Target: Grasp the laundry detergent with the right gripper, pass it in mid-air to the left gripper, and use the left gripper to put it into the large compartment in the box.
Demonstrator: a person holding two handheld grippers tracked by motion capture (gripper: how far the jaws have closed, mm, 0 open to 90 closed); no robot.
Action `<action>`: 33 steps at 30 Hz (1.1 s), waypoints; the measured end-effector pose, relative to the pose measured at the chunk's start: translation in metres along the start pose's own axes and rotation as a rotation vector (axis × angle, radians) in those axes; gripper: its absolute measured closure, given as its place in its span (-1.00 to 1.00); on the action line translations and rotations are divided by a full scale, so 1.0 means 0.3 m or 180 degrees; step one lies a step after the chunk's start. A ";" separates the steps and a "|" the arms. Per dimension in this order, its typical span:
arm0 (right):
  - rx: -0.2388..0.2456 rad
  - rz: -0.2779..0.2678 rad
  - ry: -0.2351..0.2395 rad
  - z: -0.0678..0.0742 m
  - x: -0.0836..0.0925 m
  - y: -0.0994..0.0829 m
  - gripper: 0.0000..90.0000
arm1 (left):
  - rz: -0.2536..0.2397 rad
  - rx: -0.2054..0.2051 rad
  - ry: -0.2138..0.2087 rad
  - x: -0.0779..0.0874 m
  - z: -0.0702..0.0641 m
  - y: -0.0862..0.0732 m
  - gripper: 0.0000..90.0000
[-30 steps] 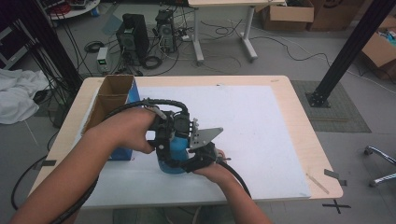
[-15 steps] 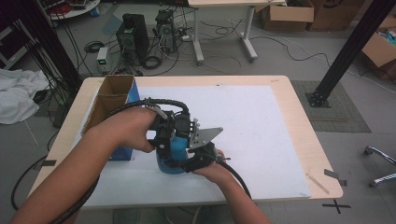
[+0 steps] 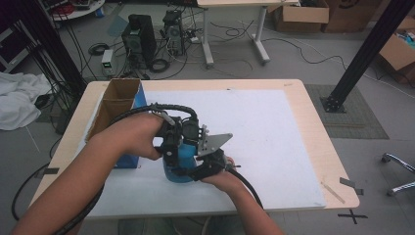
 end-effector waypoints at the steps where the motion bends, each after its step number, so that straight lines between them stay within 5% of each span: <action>1: 0.0008 -0.0006 0.0005 0.000 -0.001 0.000 0.00 | -0.0023 -0.0006 0.0009 0.000 -0.001 0.000 -0.31; 5: 0.0011 -0.0026 -0.0008 0.002 -0.001 0.005 0.00 | -0.0020 -0.0048 0.0009 0.004 -0.006 0.007 -0.16; 24: 0.0070 0.0081 -0.0077 0.009 0.016 0.019 -0.05 | 0.0157 -0.0006 0.0003 0.018 -0.001 0.044 -0.13; 33: 0.0019 -0.0087 -0.0057 0.005 0.036 0.022 -0.19 | 0.0186 0.0040 -0.0007 0.013 0.008 0.037 -0.13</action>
Point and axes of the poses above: each handheld gripper's, and its own axes: x roughly backward along the jaws, y roughly out of its top, z roughly to its left, the point moved 1 cm from there along -x, roughly forward along the jaws, and after that the axes turned 8 degrees about -x, right-handed, at the moved point
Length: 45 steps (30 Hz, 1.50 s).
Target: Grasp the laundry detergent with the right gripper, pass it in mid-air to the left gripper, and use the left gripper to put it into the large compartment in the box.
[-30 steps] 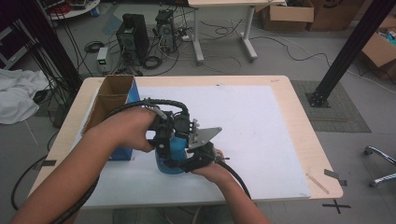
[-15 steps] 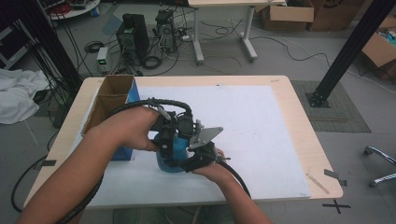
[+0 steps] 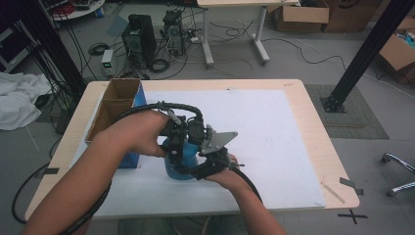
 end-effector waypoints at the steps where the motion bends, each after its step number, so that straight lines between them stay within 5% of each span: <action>1: -0.0014 0.0004 0.0005 0.000 -0.001 -0.001 -0.22 | -0.0001 0.0015 0.0009 0.001 0.002 -0.003 -0.13; 11: -0.0204 0.0065 -0.0056 -0.007 0.025 -0.014 -0.70 | -0.0055 0.0116 0.0024 0.037 0.017 -0.037 -0.13; 15: -0.0381 0.0375 0.0022 -0.022 0.063 -0.010 -1.00 | -0.0105 0.0179 0.0030 0.054 0.026 -0.061 -0.13; 23: -0.0446 0.0980 -0.0149 -0.018 0.199 0.040 -1.00 | -0.0110 0.0446 -0.0060 0.108 0.073 -0.126 -0.13; 30: -0.0504 0.1786 0.0055 -0.021 0.307 0.081 -1.00 | -0.0100 0.0702 -0.0102 0.182 0.121 -0.182 -0.13; 37: -0.0518 0.2488 -0.0127 -0.021 0.373 0.092 -1.00 | -0.0133 0.1188 -0.0222 0.260 0.179 -0.274 -0.13; 39: -0.0491 0.2634 -0.0197 -0.020 0.391 0.100 -1.00 | -0.0113 0.1459 -0.0263 0.282 0.195 -0.301 -0.14; 45: -0.0475 0.2878 -0.0308 -0.022 0.441 0.122 -1.00 | -0.0105 0.2009 -0.0323 0.352 0.228 -0.375 -0.14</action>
Point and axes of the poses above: each handheld gripper's, and its own axes: x roughly backward along the jaws, y roughly out of its top, z roughly to its left, the point moved 1 cm from there along -x, roughly forward along the jaws, and after that the axes turned 8 degrees about -x, right-handed, at the moved point
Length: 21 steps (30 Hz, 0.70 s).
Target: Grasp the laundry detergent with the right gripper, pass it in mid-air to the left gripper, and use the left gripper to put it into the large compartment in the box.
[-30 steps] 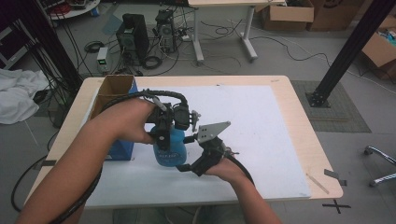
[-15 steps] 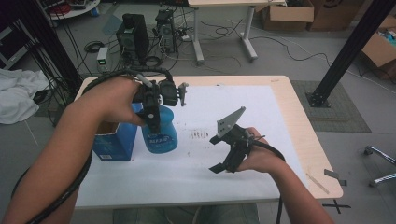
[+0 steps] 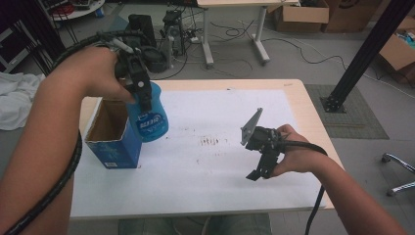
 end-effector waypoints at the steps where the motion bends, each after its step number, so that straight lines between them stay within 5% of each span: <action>1: 0.0010 0.0052 -0.0013 -0.002 0.004 -0.004 -1.00 | -0.0029 0.0149 -0.0026 0.016 0.015 -0.010 -0.14; 3: -0.0014 0.0137 -0.0062 -0.007 0.010 -0.010 -1.00 | -0.0056 0.0317 -0.0059 0.031 0.033 -0.023 -0.14; 4: -0.0018 0.0160 -0.0059 -0.008 0.010 -0.012 -1.00 | -0.0088 0.0557 -0.0103 0.048 0.054 -0.039 -0.14; 9: -0.0069 0.0218 -0.0140 -0.015 0.029 -0.036 -1.00 | -0.0189 0.1180 -0.0110 0.079 0.100 -0.091 -0.13; 14: -0.0092 0.0233 -0.0154 -0.019 0.042 -0.061 -1.00 | -0.0171 0.1950 -0.0158 0.102 0.161 -0.156 -0.13; 21: -0.0117 0.0311 -0.0221 -0.026 0.061 -0.088 -1.00 | -0.0122 0.2640 -0.0258 0.106 0.219 -0.239 -0.13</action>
Point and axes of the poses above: each handheld gripper's, and its own axes: x roughly backward along the jaws, y roughly out of its top, z roughly to its left, the point moved 1 cm from there along -x, roughly forward along the jaws, and after that the axes turned 8 degrees about -x, right-handed, at the moved point
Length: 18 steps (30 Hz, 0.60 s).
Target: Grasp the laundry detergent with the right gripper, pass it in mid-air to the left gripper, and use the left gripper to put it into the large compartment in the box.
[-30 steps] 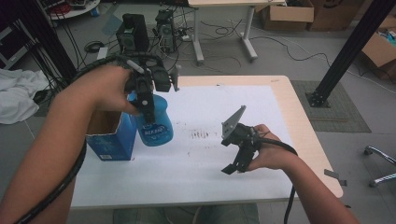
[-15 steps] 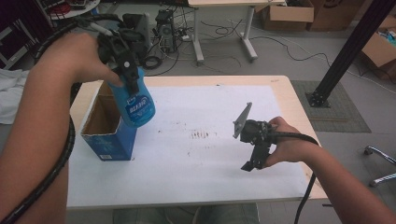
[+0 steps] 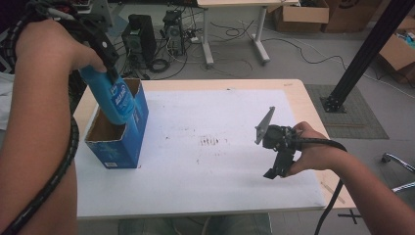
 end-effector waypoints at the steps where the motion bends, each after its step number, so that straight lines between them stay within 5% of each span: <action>1: -0.0014 0.0019 -0.0021 -0.001 0.003 -0.003 -1.00 | 0.0005 0.0097 0.0006 -0.002 0.012 -0.003 -0.13; 9: -0.0026 -0.0003 -0.0081 -0.003 0.002 -0.014 -1.00 | 0.0036 0.0400 0.0206 -0.058 0.069 -0.005 -0.13; 18: -0.0029 0.0017 -0.0030 -0.004 -0.007 -0.022 -1.00 | 0.0055 0.0381 0.0127 -0.162 0.112 0.005 -0.13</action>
Point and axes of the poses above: each handheld gripper's, and its own axes: x roughly backward along the jaws, y roughly out of its top, z roughly to its left, the point moved 1 cm from there along -x, roughly forward along the jaws, and after that the axes turned 8 degrees about -x, right-handed, at the moved point
